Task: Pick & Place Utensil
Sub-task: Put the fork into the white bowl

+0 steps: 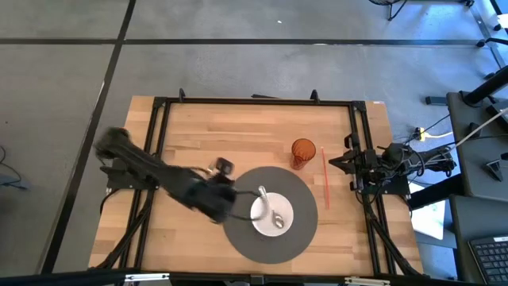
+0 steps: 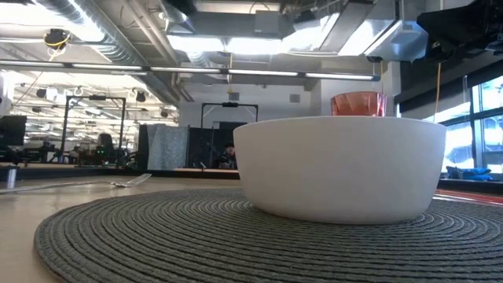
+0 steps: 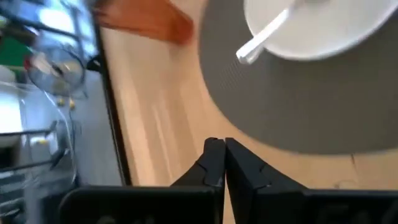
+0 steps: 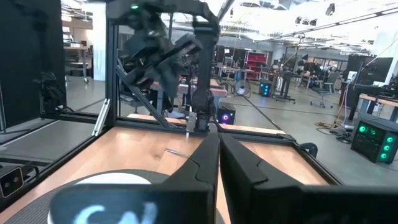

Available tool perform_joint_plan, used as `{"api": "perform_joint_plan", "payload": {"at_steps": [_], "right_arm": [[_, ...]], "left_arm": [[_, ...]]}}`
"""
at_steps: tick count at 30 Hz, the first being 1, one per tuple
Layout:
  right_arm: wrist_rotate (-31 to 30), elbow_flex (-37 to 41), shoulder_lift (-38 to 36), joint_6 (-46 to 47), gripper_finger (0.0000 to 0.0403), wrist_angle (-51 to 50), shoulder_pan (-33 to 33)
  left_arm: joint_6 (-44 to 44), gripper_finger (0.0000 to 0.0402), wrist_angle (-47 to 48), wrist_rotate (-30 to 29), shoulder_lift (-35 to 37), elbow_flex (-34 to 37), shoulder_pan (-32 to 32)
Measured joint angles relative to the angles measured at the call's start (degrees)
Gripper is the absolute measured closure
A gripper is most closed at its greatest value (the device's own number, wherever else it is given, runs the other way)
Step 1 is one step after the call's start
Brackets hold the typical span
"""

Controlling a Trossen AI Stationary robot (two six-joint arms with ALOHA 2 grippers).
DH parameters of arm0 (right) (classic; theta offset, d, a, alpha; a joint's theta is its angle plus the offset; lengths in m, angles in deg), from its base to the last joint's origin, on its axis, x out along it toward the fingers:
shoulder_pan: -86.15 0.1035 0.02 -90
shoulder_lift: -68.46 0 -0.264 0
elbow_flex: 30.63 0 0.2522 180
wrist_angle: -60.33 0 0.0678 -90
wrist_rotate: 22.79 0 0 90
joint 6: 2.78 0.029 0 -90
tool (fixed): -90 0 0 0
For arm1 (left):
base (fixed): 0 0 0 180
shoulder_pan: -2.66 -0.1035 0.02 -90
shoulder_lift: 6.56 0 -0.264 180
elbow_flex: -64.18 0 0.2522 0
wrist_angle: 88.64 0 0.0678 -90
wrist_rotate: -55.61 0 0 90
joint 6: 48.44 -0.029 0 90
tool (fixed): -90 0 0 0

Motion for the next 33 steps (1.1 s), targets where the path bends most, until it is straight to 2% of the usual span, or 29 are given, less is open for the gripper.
{"api": "perform_joint_plan", "payload": {"at_steps": [4, 7, 9, 12, 16, 19, 23, 27, 33], "right_arm": [[0.0, 0.0, 0.0, -0.1, 0.0386, 0.1, 0.0], [0.0, 0.0, 0.0, -0.1, 0.0386, 0.1, 0.0], [-0.1, 0.0, 0.0, -0.1, 0.0386, 0.2, 0.0], [-0.2, 0.0, 0.0, -0.1, 0.0386, 0.2, 0.0], [-0.2, 0.0, 0.0, 0.0, 0.0386, 0.7, 0.0], [-0.2, 0.0, 0.0, -0.1, 0.0386, 0.7, 0.0], [-0.2, 0.0, 0.0, -0.1, 0.0386, 0.7, 0.0], [-0.2, 0.0, 0.0, -0.1, 0.0386, 0.7, 0.0], [-0.2, 0.0, 0.0, -0.1, 0.0386, 0.7, 0.0]], "left_arm": [[-3.8, 0.04, -23.3, 0.0, 20.0, 22.7, -0.9], [-8.0, 0.0399, -45.7, 2.1, 34.3, 40.5, -4.8], [-8.1, 0.0399, -59.2, 5.1, 42.8, 50.0, -8.6], [-5.9, 0.0401, -68.5, 11.7, 53.2, 59.8, -14.9], [-2.2, 0.0399, -70.5, 19.2, 64.4, 67.0, -20.3], [0.1, 0.0401, -70.3, 24.0, 71.5, 70.2, -21.8], [5.6, 0.04, -68.0, 24.9, 78.5, 73.2, -22.5], [8.5, 0.04, -66.3, 27.0, 81.9, 75.3, -22.5], [6.5, 0.0399, -65.2, 29.0, 84.4, 78.0, -22.5]]}}
